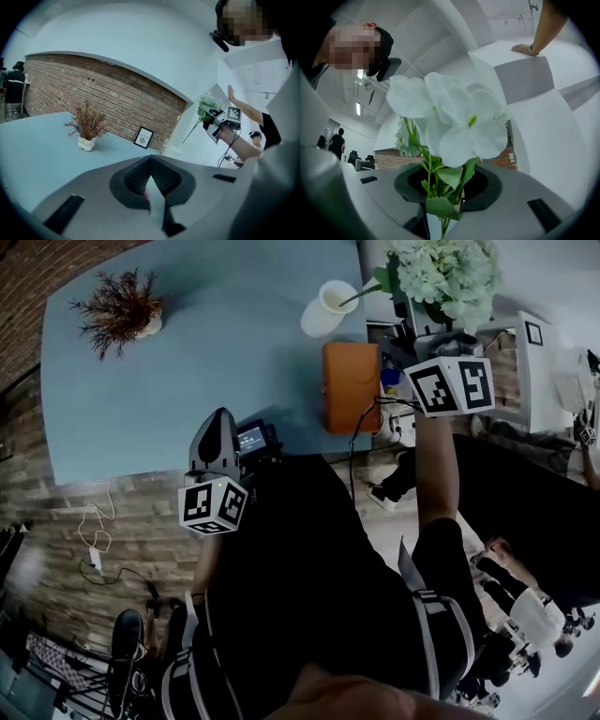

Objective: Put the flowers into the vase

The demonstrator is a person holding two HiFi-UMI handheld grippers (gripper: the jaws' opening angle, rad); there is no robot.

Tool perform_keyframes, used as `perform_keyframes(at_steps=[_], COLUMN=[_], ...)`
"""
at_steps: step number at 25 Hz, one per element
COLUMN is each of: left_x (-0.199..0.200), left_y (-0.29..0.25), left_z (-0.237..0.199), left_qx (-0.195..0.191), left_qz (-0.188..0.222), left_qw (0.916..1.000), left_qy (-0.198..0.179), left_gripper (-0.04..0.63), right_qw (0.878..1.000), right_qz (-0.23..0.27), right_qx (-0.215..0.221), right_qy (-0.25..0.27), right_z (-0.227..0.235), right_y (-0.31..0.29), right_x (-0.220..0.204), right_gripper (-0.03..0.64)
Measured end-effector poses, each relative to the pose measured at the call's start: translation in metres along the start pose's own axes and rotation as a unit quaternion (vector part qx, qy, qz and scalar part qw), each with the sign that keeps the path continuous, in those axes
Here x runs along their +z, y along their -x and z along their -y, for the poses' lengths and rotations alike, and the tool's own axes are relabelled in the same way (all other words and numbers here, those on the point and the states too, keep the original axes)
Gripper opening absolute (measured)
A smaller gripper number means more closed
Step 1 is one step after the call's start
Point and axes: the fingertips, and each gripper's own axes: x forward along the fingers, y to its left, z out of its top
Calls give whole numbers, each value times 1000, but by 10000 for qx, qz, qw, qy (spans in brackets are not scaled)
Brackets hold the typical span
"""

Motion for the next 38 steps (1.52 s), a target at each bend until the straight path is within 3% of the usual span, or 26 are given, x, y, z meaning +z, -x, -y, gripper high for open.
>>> perform_keyframes(at_steps=[4,11,18,30,38], left_x=[2,4,5,7,10], left_y=[4,15,23,22,21], left_z=[-6,-25,-39,-48,-50], left_qx=[129,422,579,538,460], left_qz=[27,24,10,8,13], left_qw=[9999,9991,9983,9986,9989], left_qy=[-27,-29,8,19,-6], left_gripper=[37,37,37,37,37], right_qw=[9999,9962,9888,9743,9693], right_qz=[-32,-692,-1242,-1738,-2086], right_qx=[-65,-317,-521,-846,-847], right_qy=[115,422,650,1154,989], right_z=[10,16,18,22,22], right_y=[-17,-25,-20,-13,-8], right_x=[-36,-131,-188,-225,-239], right_gripper=[161,161,161,161,163])
